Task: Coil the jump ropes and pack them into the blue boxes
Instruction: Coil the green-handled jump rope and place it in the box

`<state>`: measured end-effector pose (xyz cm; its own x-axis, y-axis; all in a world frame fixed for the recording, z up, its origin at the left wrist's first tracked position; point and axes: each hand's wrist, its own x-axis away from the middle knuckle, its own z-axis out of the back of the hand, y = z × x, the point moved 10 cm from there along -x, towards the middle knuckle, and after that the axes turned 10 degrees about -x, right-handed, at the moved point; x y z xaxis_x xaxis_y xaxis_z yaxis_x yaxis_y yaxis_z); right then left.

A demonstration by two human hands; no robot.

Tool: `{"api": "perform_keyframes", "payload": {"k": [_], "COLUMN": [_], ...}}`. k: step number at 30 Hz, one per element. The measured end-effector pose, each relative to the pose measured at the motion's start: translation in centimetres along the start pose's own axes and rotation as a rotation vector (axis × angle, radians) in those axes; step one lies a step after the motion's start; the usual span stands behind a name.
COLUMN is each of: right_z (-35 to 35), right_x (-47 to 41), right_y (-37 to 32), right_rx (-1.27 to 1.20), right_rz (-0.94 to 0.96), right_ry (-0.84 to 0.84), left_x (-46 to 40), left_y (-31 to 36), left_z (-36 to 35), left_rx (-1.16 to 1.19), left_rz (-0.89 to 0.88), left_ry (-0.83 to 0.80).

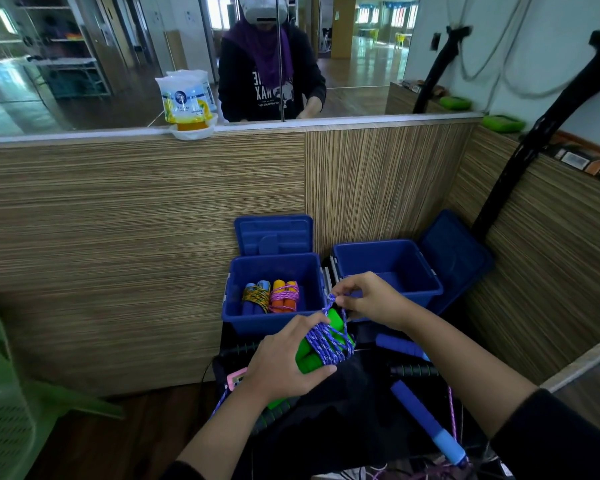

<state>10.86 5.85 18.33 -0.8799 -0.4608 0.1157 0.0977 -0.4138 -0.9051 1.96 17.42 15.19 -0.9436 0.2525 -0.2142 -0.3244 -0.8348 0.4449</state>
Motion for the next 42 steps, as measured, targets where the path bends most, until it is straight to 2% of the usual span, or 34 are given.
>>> {"api": "perform_keyframes", "payload": {"k": [3,12,18,24,31,38,42], "right_z": [0.4,-1.8,-1.3,0.3,0.5,-0.6,-0.6], "right_x": [0.0,0.5,1.2,0.7,0.6,0.9,0.7], "right_y": [1.0,2.7,3.4,3.0,3.4,3.4,4.0], "right_rx": [-0.158,-0.518,-0.468,-0.384,-0.531,-0.648,-0.655], "right_rz": [-0.072,-0.262,-0.417,-0.324,-0.297,-0.283,-0.235], "right_ry": [0.032,-0.099,-0.14,-0.049,-0.037,-0.121,-0.029], "left_x": [0.1,0.4,0.4,0.1,-0.3,-0.7,-1.0], "left_y": [-0.1,0.3,-0.6,-0.5,-0.5,-1.0,-1.9], "left_z": [0.4,1.1,1.1,1.3,2.0,2.7,2.2], "left_rx": [0.051,0.205,0.237,0.25,0.312,0.391,0.466], "left_rz": [0.009,0.016,0.05,0.055,0.029,0.038,0.1], "left_ry": [0.024,0.092,0.108,0.135,0.165,0.247,0.261]}}
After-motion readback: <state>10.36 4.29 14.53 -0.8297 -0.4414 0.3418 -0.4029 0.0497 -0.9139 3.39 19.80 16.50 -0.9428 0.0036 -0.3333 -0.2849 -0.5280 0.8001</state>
